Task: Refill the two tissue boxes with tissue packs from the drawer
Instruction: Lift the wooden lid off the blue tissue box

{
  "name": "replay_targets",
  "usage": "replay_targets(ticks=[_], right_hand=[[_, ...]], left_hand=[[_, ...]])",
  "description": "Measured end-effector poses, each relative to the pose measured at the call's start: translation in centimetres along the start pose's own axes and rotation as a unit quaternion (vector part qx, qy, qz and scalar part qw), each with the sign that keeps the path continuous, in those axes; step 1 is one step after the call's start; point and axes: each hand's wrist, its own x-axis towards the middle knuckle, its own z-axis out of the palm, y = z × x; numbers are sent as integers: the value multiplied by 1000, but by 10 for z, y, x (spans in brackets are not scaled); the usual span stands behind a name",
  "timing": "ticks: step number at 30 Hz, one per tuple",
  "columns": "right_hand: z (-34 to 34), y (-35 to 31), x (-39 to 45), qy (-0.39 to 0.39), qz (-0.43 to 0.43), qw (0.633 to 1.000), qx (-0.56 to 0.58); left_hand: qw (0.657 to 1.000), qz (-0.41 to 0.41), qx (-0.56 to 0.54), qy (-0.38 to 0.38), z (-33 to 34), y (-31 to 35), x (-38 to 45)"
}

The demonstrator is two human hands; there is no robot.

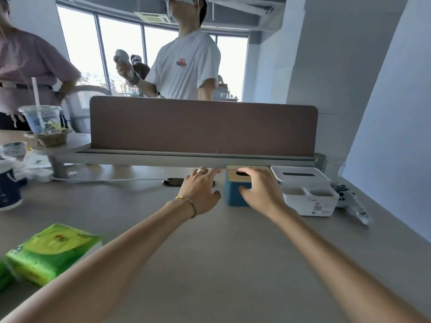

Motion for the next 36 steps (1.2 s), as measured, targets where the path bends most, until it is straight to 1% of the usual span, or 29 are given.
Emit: replay_targets(ticks=[5, 9, 14, 20, 26, 31, 36], right_hand=[[10, 50, 26, -45, 26, 997, -65], [22, 81, 43, -72, -1, 992, -101], [39, 104, 63, -77, -48, 986, -143], [45, 110, 65, -61, -83, 986, -131], [27, 75, 38, -46, -105, 987, -112], [5, 26, -10, -38, -141, 986, -84], [-6, -19, -66, -49, -168, 982, -77]], left_hand=[[999, 32, 26, -32, 41, 15, 39], [996, 58, 40, -48, 64, 21, 71], [994, 68, 39, -77, 86, 20, 104], [995, 77, 21, -64, 90, 16, 112], [995, 95, -15, -31, 57, 15, 68], [993, 110, -39, -9, 19, 5, 3], [992, 114, -43, -15, -11, -5, -72]])
